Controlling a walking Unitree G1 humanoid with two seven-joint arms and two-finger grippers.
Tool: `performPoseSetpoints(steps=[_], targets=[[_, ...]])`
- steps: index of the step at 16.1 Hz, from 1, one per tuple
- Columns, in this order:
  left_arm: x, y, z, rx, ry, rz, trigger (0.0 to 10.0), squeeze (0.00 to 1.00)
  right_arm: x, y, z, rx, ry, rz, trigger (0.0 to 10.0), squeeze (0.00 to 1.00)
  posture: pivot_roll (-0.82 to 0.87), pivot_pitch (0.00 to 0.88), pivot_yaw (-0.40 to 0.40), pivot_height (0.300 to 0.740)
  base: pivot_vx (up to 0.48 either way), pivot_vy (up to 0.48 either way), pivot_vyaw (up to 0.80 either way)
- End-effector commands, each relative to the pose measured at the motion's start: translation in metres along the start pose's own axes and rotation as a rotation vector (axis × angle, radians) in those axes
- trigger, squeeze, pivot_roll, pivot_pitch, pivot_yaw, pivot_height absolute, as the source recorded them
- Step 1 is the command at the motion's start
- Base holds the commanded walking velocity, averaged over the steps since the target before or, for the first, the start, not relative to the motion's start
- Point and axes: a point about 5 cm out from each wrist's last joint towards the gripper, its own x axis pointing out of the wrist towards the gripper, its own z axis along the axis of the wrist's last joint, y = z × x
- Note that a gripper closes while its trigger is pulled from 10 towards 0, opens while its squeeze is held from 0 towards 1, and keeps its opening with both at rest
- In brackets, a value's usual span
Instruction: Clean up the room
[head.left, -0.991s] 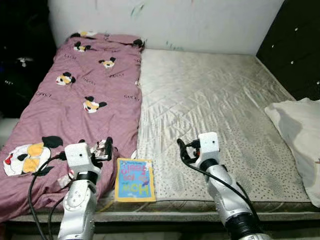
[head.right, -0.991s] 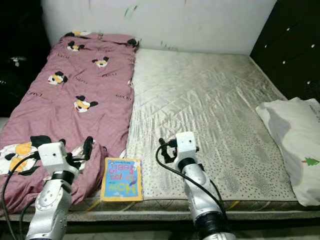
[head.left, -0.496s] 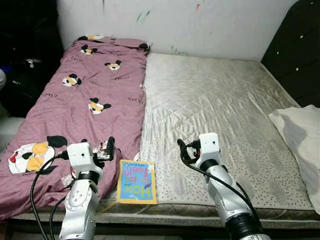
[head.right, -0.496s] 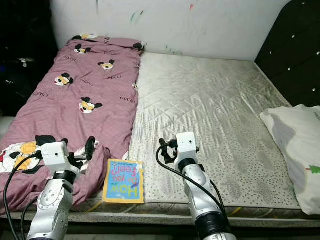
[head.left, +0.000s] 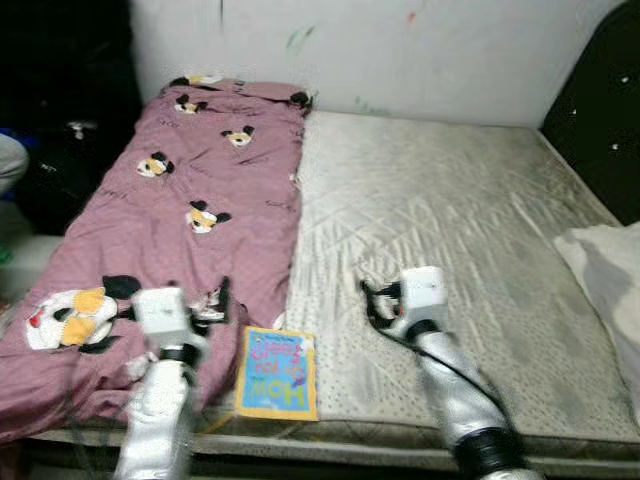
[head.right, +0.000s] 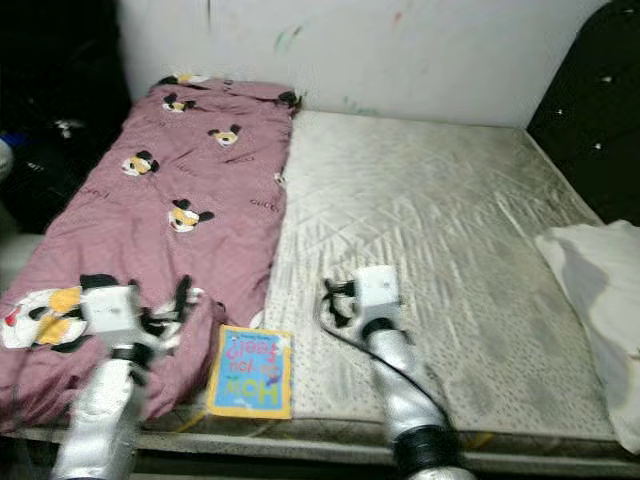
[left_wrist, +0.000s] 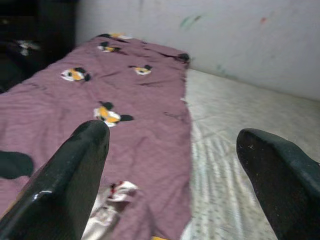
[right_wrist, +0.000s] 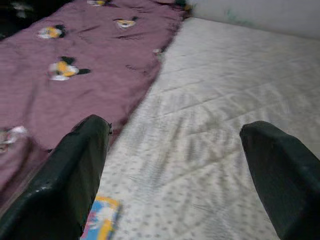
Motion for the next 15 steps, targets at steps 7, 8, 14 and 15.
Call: performPoseSetpoints(steps=[7, 8, 14, 15], targets=[[0.002, -0.005, -0.002, -0.020, 0.011, 0.001, 10.0, 0.00, -0.002, -0.012, 0.001, -0.005, 0.001, -0.031, 10.0, 0.00, -0.01, 0.000, -0.072, 0.740, 0.044, 0.000, 0.00], [0.002, -0.005, -0.002, -0.025, 0.009, -0.001, 10.0, 0.00, -0.001, -0.012, 0.002, -0.004, 0.001, -0.031, 10.0, 0.00, -0.01, 0.000, -0.071, 0.740, 0.000, 0.000, 0.00], [0.001, 0.004, 0.001, -0.033, -0.001, 0.059, 10.0, 0.00, -0.007, -0.025, 0.014, 0.001, -0.069, -0.132, 10.0, 0.00, 0.00, 0.000, -0.072, 0.740, 0.000, 0.000, 0.00], [-0.001, 0.009, 0.004, 0.001, -0.018, 0.083, 10.0, 0.00, -0.011, -0.034, 0.020, -0.015, -0.111, -0.201, 10.0, 0.00, 0.00, 0.000, -0.072, 0.740, 0.000, 0.000, 0.00]])
